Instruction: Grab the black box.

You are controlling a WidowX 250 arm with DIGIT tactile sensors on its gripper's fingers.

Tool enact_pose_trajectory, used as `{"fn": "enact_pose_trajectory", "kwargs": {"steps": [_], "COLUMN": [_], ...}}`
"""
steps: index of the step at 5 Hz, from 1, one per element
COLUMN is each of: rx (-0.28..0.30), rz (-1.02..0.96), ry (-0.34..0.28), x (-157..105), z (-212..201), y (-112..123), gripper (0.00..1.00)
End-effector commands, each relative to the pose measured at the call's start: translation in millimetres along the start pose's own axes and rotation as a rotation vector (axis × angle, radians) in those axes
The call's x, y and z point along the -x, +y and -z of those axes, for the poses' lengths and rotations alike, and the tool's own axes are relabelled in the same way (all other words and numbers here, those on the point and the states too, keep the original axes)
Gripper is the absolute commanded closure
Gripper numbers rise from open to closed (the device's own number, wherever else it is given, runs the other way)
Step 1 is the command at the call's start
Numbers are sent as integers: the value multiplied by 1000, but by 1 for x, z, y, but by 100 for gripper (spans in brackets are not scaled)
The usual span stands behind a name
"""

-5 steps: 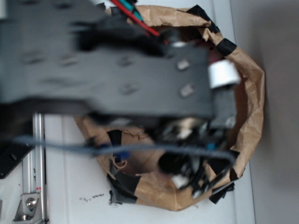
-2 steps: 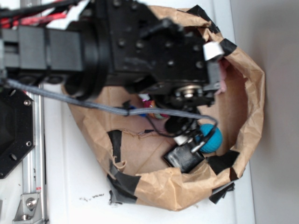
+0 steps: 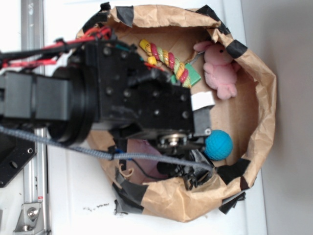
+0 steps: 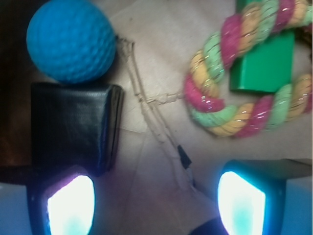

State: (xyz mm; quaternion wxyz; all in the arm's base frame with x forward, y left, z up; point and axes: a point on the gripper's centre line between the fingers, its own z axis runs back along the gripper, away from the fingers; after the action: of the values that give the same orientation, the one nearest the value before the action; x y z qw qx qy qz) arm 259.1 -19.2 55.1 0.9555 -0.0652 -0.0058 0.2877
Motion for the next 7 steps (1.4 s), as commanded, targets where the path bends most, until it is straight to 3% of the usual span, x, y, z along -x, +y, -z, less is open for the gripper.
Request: {"fn": "enact_pose_trajectory", "kwargs": {"steps": [1,2,4,5,7], "rx": [92,68,-94,-40,56], "rz": [14,21,46,27,102], "ry": [-162,-207,-134,-128,-341], "x": [-14,-22,-28,-26,-21], "z": [4,28,76,60,-12], "y": [-34,-45,-47,-30,33], "gripper": [0,0,0,100,100]}}
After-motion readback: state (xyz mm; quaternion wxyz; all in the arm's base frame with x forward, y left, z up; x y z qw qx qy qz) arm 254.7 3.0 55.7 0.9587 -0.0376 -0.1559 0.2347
